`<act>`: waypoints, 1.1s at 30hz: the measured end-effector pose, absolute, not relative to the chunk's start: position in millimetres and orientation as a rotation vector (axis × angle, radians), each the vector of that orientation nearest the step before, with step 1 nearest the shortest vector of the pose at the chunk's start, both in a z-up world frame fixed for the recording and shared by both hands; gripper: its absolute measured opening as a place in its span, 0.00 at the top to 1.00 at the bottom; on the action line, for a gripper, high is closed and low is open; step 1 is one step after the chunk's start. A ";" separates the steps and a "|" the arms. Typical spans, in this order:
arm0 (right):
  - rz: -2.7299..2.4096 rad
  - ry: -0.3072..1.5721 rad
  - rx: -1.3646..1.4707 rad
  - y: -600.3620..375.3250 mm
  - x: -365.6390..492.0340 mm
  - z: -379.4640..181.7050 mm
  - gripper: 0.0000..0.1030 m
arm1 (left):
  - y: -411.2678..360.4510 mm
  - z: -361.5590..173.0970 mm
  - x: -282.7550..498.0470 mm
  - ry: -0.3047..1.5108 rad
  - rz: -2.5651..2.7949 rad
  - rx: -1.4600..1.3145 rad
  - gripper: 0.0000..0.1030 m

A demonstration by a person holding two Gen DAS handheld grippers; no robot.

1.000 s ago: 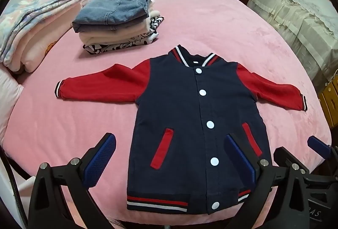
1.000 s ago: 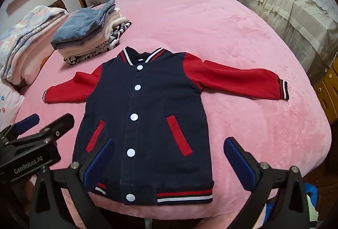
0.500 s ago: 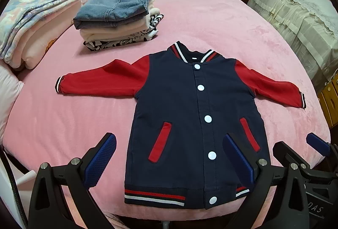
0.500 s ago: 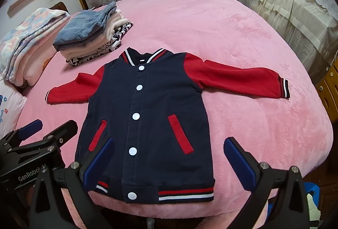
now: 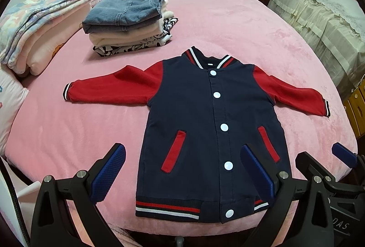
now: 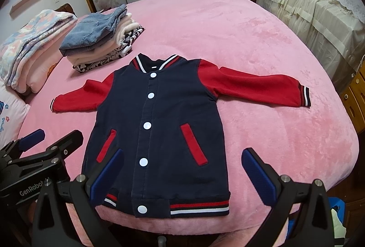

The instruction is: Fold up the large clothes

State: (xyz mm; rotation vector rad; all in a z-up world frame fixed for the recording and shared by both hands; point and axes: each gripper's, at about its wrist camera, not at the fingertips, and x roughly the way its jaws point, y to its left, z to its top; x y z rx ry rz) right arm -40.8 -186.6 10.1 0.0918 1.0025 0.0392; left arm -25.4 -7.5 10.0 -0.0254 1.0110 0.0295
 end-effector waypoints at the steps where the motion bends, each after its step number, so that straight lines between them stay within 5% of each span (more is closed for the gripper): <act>1: 0.039 1.002 0.091 -185.8 -41.4 10.6 0.00 | -7.5 9.9 -26.0 1.011 0.030 -0.025 0.04; 33: 0.039 1.000 0.087 -183.3 -48.0 11.2 0.00 | -6.2 5.5 -33.0 1.018 0.035 -0.023 0.04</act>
